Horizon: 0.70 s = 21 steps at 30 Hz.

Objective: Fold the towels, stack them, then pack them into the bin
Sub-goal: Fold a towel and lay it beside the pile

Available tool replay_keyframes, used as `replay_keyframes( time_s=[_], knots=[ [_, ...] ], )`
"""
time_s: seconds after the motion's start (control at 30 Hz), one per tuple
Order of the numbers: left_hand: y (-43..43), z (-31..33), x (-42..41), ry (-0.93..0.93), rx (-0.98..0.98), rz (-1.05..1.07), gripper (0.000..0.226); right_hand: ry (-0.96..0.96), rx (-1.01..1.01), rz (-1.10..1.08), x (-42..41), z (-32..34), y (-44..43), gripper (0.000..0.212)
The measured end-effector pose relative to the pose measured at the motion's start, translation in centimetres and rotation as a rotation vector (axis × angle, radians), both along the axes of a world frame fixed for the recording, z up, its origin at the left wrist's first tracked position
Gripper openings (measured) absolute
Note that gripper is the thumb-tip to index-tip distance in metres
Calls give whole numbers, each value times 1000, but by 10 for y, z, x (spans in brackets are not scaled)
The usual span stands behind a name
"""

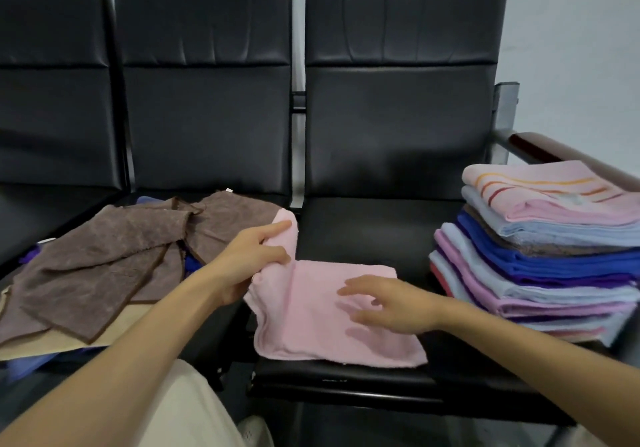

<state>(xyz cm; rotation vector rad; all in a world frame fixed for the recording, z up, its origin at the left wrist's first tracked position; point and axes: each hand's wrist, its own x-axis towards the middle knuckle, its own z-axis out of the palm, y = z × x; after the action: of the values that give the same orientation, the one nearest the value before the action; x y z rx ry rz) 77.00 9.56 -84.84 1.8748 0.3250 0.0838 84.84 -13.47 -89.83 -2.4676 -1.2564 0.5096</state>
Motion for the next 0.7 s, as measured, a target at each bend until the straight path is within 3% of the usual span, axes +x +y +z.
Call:
replay_keyframes(
  time_s=[0.1, 0.2, 0.33, 0.5, 0.63, 0.7],
  knots=[
    [-23, 3, 10, -11, 41, -37, 64, 86, 135, -257, 15, 15, -41, 23],
    [-52, 1, 24, 7, 66, -95, 62, 173, 168, -462, 23, 9, -71, 19],
    [-95, -12, 44, 69, 113, -164, 53, 165, 36, -452, 15, 0, -68, 30],
    [-122, -39, 58, 157, 212, -225, 28, 11, -253, -357, 2, -1, -63, 34],
    [-130, -57, 69, 190, 277, -275, 60, 22, -233, -380, 5, 0, -62, 34],
    [-137, -61, 69, 199, 218, -324, 68, 34, -236, -397, 8, -1, -61, 34]
  ],
)
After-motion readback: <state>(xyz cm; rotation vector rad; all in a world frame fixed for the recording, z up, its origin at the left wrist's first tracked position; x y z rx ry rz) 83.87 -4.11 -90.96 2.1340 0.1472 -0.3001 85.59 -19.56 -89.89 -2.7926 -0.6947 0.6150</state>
